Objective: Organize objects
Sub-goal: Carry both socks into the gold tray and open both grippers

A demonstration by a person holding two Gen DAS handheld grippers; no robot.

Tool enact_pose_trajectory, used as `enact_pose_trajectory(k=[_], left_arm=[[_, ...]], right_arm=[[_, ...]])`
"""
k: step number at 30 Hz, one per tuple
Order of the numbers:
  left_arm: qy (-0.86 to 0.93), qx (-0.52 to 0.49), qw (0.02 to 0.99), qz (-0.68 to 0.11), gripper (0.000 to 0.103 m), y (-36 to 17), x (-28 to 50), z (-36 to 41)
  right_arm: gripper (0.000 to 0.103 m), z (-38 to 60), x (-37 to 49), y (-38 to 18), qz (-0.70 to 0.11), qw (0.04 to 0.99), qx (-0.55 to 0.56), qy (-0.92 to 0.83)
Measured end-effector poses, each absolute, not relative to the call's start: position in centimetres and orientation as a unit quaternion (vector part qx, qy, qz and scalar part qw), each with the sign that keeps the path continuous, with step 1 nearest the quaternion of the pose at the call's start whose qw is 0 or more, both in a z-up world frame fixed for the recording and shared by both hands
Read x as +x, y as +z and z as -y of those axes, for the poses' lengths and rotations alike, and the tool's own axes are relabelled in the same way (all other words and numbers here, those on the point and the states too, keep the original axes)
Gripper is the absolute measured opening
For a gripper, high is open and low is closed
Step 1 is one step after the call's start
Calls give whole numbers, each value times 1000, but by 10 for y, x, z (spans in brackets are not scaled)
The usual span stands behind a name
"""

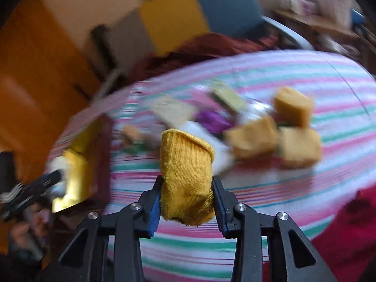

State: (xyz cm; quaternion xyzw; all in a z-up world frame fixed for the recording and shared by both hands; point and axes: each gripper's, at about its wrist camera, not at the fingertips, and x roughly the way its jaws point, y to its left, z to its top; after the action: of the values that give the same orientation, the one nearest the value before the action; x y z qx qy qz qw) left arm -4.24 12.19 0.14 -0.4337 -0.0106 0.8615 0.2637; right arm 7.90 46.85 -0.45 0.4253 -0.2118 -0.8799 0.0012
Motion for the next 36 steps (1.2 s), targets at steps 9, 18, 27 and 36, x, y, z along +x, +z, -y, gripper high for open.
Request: enact_pose_trajectory(k=[9, 18, 27, 36], left_arm=[[882, -440, 163, 56, 55, -16, -44, -31], [884, -452, 104, 57, 56, -36, -37, 16], [893, -433, 69, 95, 60, -27, -29, 49], [913, -396, 40, 91, 60, -3, -27, 52]], right_arm=[[39, -363, 34, 21, 160, 120, 414, -888], [39, -257, -28, 6, 123, 200, 447, -863], [50, -156, -58, -31, 64, 275, 502, -818], [72, -151, -37, -38, 58, 283, 498, -818]])
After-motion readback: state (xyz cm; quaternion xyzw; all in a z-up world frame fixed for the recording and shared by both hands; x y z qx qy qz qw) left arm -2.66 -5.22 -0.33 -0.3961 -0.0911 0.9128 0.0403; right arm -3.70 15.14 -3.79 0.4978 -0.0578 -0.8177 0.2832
